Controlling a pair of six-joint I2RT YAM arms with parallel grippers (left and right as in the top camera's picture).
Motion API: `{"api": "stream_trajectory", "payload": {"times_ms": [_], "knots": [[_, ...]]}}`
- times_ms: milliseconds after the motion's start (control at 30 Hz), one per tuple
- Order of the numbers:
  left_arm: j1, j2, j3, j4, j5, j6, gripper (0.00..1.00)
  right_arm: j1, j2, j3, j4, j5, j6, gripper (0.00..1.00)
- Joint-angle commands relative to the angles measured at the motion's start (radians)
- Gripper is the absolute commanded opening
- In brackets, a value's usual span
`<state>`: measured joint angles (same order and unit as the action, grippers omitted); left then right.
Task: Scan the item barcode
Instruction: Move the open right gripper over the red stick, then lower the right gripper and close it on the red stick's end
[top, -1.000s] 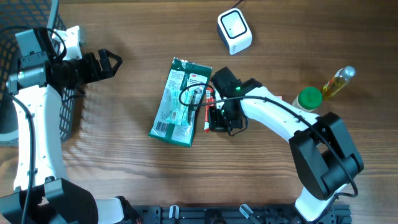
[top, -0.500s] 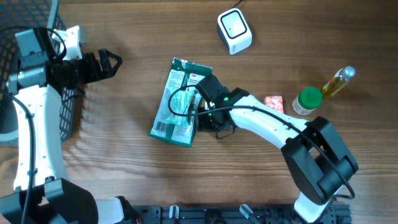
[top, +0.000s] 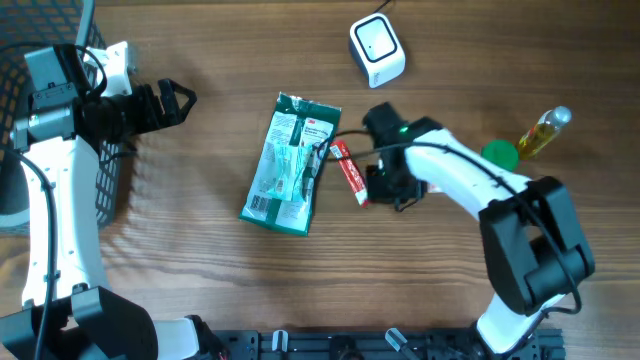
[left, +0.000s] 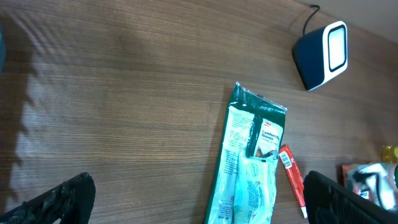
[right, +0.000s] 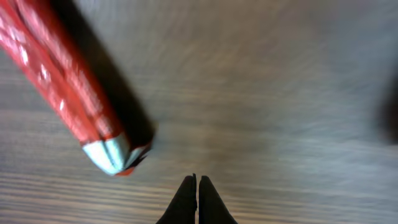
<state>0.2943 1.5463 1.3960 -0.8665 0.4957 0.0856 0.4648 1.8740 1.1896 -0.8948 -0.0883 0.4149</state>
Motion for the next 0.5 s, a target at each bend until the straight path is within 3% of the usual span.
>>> {"api": "stream_trajectory", "payload": {"times_ms": [0, 33, 100, 133, 467], "knots": [[-0.002, 0.005, 0.005, 0.002, 0.008, 0.015, 1.0, -0.018, -0.062, 0.034, -0.016, -0.034, -0.074, 0.05], [-0.002, 0.005, 0.005, 0.002, 0.008, 0.015, 1.0, -0.016, -0.064, 0.033, -0.019, -0.077, -0.073, 0.09], [-0.002, 0.005, 0.005, 0.002, 0.008, 0.015, 1.0, -0.016, -0.064, 0.023, -0.004, -0.108, -0.056, 0.28], [-0.002, 0.005, 0.005, 0.002, 0.008, 0.015, 1.0, -0.016, -0.064, 0.016, 0.005, -0.108, -0.035, 0.32], [-0.002, 0.005, 0.005, 0.002, 0.008, 0.015, 1.0, -0.014, -0.064, -0.164, 0.266, -0.154, 0.204, 0.33]]}}
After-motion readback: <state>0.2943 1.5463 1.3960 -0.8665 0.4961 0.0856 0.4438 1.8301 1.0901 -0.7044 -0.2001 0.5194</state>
